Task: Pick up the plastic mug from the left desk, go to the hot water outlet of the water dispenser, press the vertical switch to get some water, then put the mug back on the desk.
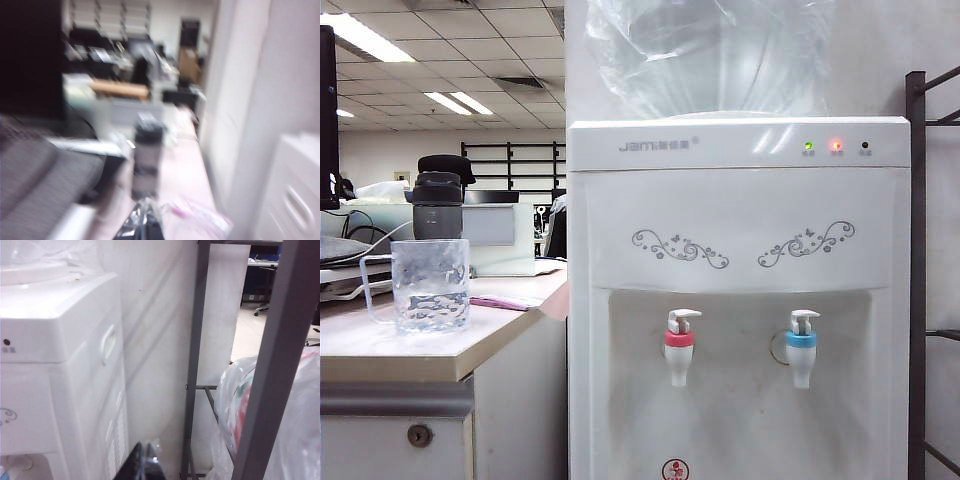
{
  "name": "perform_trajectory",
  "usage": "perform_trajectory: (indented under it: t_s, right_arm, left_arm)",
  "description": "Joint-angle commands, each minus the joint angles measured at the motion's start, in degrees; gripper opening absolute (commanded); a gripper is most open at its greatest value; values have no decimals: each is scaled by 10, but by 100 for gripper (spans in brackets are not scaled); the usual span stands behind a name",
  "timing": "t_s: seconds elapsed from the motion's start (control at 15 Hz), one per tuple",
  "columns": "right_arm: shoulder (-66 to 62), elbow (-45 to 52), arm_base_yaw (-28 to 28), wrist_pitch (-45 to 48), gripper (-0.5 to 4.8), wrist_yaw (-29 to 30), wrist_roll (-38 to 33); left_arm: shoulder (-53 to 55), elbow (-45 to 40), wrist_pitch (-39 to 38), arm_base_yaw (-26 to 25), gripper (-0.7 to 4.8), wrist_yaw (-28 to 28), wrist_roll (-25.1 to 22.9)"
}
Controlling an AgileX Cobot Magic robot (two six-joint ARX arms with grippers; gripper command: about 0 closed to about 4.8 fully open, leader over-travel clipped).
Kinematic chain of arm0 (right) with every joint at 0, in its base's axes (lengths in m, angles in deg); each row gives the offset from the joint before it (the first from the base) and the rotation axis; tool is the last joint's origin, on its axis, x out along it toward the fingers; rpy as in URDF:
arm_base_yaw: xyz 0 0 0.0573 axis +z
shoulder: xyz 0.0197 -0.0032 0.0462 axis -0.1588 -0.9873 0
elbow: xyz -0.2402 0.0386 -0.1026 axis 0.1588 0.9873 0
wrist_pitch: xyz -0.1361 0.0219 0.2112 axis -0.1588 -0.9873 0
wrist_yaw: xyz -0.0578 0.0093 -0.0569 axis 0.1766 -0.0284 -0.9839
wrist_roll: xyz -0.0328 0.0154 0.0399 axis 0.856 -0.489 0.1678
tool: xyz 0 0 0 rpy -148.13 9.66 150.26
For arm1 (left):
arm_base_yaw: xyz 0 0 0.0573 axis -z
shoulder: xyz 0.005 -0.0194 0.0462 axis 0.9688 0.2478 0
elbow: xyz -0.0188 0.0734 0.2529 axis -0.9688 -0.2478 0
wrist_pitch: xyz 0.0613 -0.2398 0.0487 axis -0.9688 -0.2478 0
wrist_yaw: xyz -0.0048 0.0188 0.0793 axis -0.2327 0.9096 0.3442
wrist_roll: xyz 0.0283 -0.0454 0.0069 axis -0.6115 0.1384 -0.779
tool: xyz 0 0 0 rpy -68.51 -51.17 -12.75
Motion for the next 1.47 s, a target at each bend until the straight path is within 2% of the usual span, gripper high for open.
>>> perform_trajectory:
  t_s: [0.07,0.13,0.33,0.6,0.67,0.73,0.87,1.0,1.13,1.2,1.34,1.4,1.47]
  right_arm:
    - [0,-1,0,10,-1,0,0]
    - [0,-1,0,10,-1,0,1]
    - [0,-1,0,10,-1,0,0]
    - [0,-1,0,10,-1,0,0]
    - [0,-1,0,10,-1,0,1]
    - [0,-1,0,10,-1,0,0]
    - [0,-1,0,10,-1,0,1]
    - [0,-1,0,10,-1,0,0]
    - [0,-1,0,10,-1,0,0]
    - [0,-1,1,33,-2,12,-22]
    - [0,-1,2,74,-1,32,-162]
    - [0,-1,2,101,-1,81,-196]
    - [0,-2,2,120,-1,138,-203]
  left_arm:
    - [134,3,146,3,-5,-86,14]
    - [180,3,173,12,-5,-98,14]
    - [309,3,188,66,-5,-64,14]
    - [353,3,197,66,-5,-59,14]
    - [358,3,197,66,-5,6,14]
    - [360,3,195,66,-5,38,14]
    - [360,3,182,66,-3,72,14]
    - [363,3,173,65,13,73,16]
    - [377,3,171,67,142,47,16]
    - [416,3,177,67,261,34,16]
    - [438,3,188,67,358,35,16]
    - [452,3,201,67,392,35,16]
    - [463,3,214,67,403,35,16]
